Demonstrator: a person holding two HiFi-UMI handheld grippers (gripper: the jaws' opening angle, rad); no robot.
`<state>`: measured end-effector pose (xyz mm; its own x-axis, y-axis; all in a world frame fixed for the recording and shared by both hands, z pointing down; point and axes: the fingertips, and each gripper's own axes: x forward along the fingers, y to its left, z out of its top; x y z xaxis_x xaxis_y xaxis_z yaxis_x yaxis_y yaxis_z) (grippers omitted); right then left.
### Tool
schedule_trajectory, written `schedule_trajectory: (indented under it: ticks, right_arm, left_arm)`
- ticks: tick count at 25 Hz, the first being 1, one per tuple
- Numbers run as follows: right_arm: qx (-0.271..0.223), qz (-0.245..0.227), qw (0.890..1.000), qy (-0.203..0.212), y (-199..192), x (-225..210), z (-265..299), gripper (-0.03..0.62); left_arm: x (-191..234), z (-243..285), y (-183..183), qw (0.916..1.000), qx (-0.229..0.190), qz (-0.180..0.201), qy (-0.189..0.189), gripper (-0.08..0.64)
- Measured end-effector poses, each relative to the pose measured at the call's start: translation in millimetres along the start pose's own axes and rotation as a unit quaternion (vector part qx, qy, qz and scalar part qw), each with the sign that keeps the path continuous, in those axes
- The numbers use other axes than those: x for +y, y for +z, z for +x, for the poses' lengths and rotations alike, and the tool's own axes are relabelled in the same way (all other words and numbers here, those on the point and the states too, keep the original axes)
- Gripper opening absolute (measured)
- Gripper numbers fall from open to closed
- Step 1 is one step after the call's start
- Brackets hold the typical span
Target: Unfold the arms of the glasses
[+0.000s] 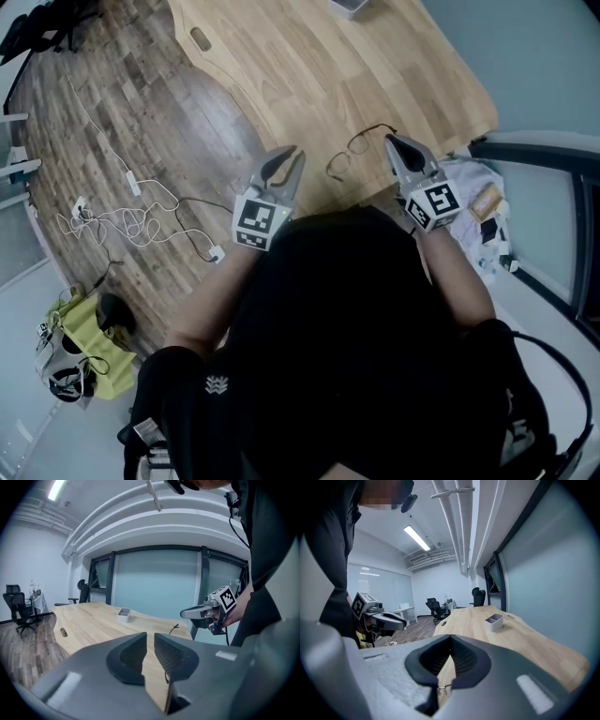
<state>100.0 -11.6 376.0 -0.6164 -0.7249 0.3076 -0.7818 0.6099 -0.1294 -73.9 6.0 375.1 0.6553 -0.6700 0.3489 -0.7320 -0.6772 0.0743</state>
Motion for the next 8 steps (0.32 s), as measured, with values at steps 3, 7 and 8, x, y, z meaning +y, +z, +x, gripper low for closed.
schedule_trajectory:
  ticks: [3,7,8]
  right_arm:
    - [0.005,0.004,1.0,-0.007,0,2,2,0.0]
    - [0.008,0.005,1.0,-0.016,-1,5,3,0.0]
    - [0.008,0.004,1.0,-0.018,-1,7,4,0.0]
  left_arm:
    - [3,-3,-1,1.0,-0.002,0.001,-0.002,0.057]
    - [5,-10,-3,1.0,-0.005,-0.003,-0.006,0.055]
    - [6,-12,-4,1.0,-0.006,-0.003,-0.007,0.057]
